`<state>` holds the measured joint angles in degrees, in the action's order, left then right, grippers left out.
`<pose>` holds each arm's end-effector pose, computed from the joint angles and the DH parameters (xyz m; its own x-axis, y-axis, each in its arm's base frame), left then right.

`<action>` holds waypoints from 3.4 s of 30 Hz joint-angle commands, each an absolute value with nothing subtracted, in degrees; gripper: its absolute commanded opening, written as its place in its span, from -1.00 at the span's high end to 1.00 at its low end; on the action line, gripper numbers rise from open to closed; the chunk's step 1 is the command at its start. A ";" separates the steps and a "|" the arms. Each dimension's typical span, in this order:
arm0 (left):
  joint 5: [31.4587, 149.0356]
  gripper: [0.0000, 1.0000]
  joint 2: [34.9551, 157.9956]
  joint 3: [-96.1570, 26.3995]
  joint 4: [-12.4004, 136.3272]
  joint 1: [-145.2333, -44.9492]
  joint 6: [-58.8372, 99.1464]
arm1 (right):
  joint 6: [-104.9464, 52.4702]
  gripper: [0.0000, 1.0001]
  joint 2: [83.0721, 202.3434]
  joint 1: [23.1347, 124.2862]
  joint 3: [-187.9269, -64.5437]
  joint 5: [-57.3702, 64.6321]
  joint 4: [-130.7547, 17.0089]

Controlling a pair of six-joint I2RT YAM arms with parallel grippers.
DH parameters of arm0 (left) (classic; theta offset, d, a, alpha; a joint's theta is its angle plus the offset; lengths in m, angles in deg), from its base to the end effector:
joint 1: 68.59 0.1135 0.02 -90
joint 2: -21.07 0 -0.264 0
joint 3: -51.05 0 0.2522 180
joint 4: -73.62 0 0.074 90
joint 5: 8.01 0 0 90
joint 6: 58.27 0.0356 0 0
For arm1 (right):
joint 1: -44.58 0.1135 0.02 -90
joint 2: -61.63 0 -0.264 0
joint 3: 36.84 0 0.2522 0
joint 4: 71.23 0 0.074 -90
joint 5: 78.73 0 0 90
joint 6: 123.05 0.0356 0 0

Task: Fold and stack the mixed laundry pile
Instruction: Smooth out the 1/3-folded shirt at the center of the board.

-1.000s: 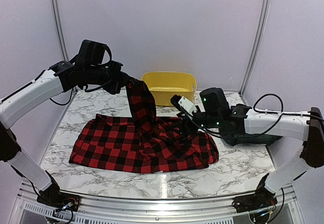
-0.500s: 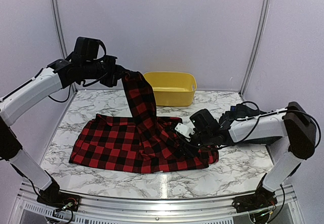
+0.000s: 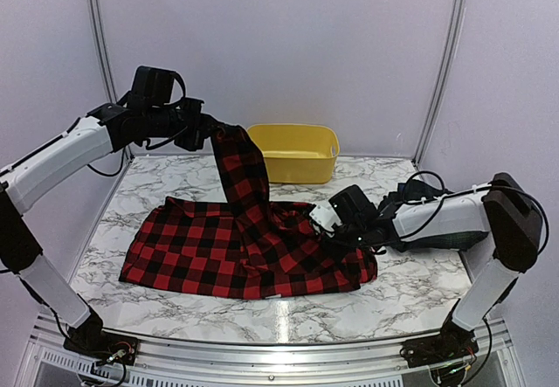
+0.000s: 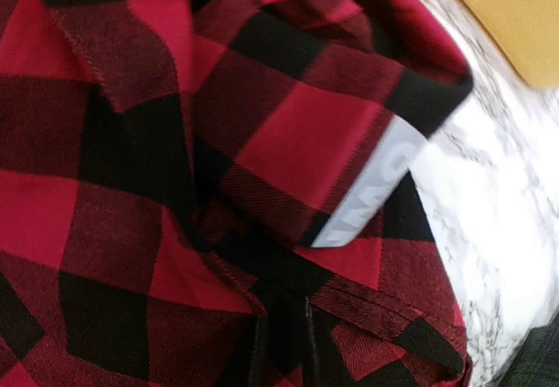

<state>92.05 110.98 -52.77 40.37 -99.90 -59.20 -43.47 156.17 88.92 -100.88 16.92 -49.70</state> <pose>0.3106 -0.1962 0.4020 -0.6478 -0.7583 0.0732 -0.2935 0.1598 -0.9425 0.2353 0.2250 0.1624 -0.4366 -0.6783 -0.5911 -0.7434 0.6420 -0.1876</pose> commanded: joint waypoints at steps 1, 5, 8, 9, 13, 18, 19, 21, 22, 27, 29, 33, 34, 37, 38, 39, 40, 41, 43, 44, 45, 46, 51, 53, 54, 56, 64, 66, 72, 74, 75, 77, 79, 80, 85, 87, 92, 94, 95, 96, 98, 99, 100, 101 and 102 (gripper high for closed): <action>92.49 1.00 111.58 -54.20 42.47 -99.04 -58.47 | -39.22 0.91 155.10 85.68 -101.40 18.17 -48.16; 92.16 1.00 111.92 -54.32 42.76 -98.27 -57.25 | -38.14 1.00 154.82 84.53 -100.59 16.67 -47.71; 94.03 1.00 112.17 -54.10 42.90 -98.05 -54.06 | -37.04 1.00 155.66 84.50 -100.69 15.43 -46.56; 95.20 1.00 112.02 -53.48 42.90 -98.01 -53.04 | -36.71 1.00 155.87 84.54 -100.77 15.29 -46.19; 99.03 1.00 107.82 -46.73 42.84 -97.88 -47.23 | -34.86 0.91 154.31 84.56 -101.91 14.58 -42.89; 104.07 1.00 100.94 -37.98 40.65 -96.80 -36.58 | -31.88 0.58 148.98 84.62 -104.47 13.90 -38.67; 104.95 1.00 99.90 -36.51 39.40 -96.61 -35.27 | -31.23 0.56 147.78 84.72 -104.89 13.05 -38.41; 105.94 1.00 98.02 -32.70 37.46 -95.78 -34.70 | -29.90 0.55 145.53 85.42 -105.05 9.31 -39.32; 106.92 1.00 97.24 -31.05 37.36 -95.09 -35.24 | -29.18 0.55 144.55 86.15 -104.78 7.38 -40.49; 106.04 1.00 95.17 -31.63 38.25 -93.26 -42.52 | -25.59 0.69 143.39 94.25 -101.91 3.82 -52.94; 104.21 1.00 95.43 -34.31 38.32 -93.25 -46.60 | -25.08 0.71 144.39 97.78 -100.61 6.33 -58.85; 101.91 1.00 97.97 -39.71 39.81 -93.19 -55.16 | -26.20 0.74 149.26 101.61 -100.30 10.92 -66.41; 101.83 1.00 98.83 -40.57 41.25 -93.15 -56.91 | -26.89 0.74 150.88 102.17 -100.84 12.75 -67.10; 103.01 1.00 101.50 -41.54 47.93 -93.12 -63.18 | -30.26 0.74 154.59 103.52 -102.31 16.42 -69.55; 103.57 1.00 102.28 -41.45 50.88 -93.19 -65.52 | -31.47 0.75 155.49 103.85 -102.67 17.74 -70.36; 104.02 1.00 103.18 -41.61 53.44 -93.32 -67.43 | -32.60 0.76 156.43 104.09 -103.16 18.58 -71.20; 104.47 1.00 103.88 -41.83 55.51 -93.32 -69.05 | -32.92 0.76 157.42 104.31 -103.64 19.73 -71.90; 104.64 1.00 104.42 -42.02 57.62 -93.29 -70.14 | -34.92 0.76 158.22 104.49 -104.32 20.90 -72.69; 104.23 1.00 105.09 -42.99 58.95 -93.40 -70.75 | -35.85 0.76 160.14 104.53 -105.51 23.42 -74.14; 104.03 1.00 105.22 -43.26 58.95 -93.45 -70.70 | -35.98 0.76 161.10 104.59 -106.21 25.06 -74.69; 103.89 1.00 105.21 -43.32 58.90 -93.47 -70.60 | -36.34 0.77 162.11 104.61 -106.84 26.23 -75.12; 103.87 1.00 105.14 -43.22 58.82 -93.47 -70.57 | -36.65 0.76 163.14 104.61 -107.62 27.53 -75.35; 103.25 1.00 104.07 -41.73 58.31 -93.47 -70.81 | -36.68 0.71 166.70 104.61 -109.96 36.56 -74.43; 102.94 1.00 103.82 -41.57 58.26 -93.47 -70.66 | -37.10 0.68 166.31 104.53 -109.83 39.86 -74.39; 102.84 1.00 103.71 -41.64 58.15 -93.49 -70.66 | -37.33 0.67 166.22 104.46 -109.88 41.84 -73.83; 102.82 1.00 103.80 -41.66 58.19 -93.47 -70.55 | -37.62 0.66 165.85 103.85 -109.49 45.01 -73.45; 104.69 1.00 103.86 -40.98 58.14 -93.38 -63.42 | -34.44 0.47 163.37 99.15 -107.58 40.46 -70.88; 107.15 1.00 103.80 -41.56 56.93 -93.34 -56.62 | -33.51 0.39 163.02 98.39 -107.08 39.23 -69.73; 113.67 1.00 99.25 -32.94 46.83 -91.47 -46.13 | -32.26 0.24 156.14 97.89 -105.31 35.29 -64.55; 115.25 1.00 97.34 -28.98 44.36 -90.92 -42.39 | -31.81 0.19 154.01 97.79 -104.57 35.99 -61.96; 115.51 1.00 96.50 -27.38 42.32 -90.65 -40.63 | -31.55 0.18 153.01 97.64 -104.31 36.46 -60.70; 114.46 1.00 95.33 -25.21 36.47 -89.98 -35.07 | -30.18 0.17 152.27 96.68 -103.63 37.09 -58.33; 112.50 1.00 94.12 -23.97 30.07 -89.21 -31.00 | -28.54 0.17 151.68 95.10 -102.39 36.77 -57.66; 111.71 1.00 93.70 -23.33 28.20 -88.68 -29.38 | -28.04 0.17 151.40 94.55 -101.91 36.10 -56.81; 111.68 1.00 91.21 -17.72 23.03 -84.90 -22.74 | -27.11 0.18 149.51 94.28 -101.52 28.99 -54.37; 112.10 1.00 91.18 -16.34 21.04 -83.00 -19.71 | -27.12 0.21 148.34 94.28 -101.20 22.91 -53.69; 112.09 1.00 94.46 -17.30 16.33 -80.13 -11.32 | -24.83 0.38 145.55 96.65 -97.55 5.28 -55.47; 111.43 1.00 96.14 -17.99 13.87 -78.89 -8.62 | -22.73 0.51 146.13 98.37 -95.84 4.72 -55.67; 111.17 1.00 96.81 -18.25 12.76 -78.04 -7.47 | -21.35 0.55 147.42 98.73 -95.07 5.14 -55.09; 110.89 1.00 97.13 -18.27 12.00 -76.93 -6.44 | -20.27 0.58 148.68 98.80 -94.28 5.51 -54.56; 110.02 1.00 97.63 -18.53 10.50 -74.65 -3.57 | -17.87 0.64 150.77 98.52 -92.82 8.03 -53.10; 109.31 1.00 97.89 -18.74 9.79 -73.58 -2.53 | -16.86 0.67 151.45 98.15 -92.07 9.03 -52.62; 108.97 1.00 98.20 -18.90 9.13 -72.61 -1.52 | -15.69 0.69 151.87 97.74 -91.19 10.12 -52.17; 109.07 1.00 98.65 -18.96 8.62 -71.31 -0.62 | -14.60 0.71 152.14 97.29 -90.18 10.86 -51.84; 109.35 1.00 99.20 -18.88 8.23 -69.95 0.33 | -13.49 0.72 152.17 96.68 -89.25 10.99 -51.72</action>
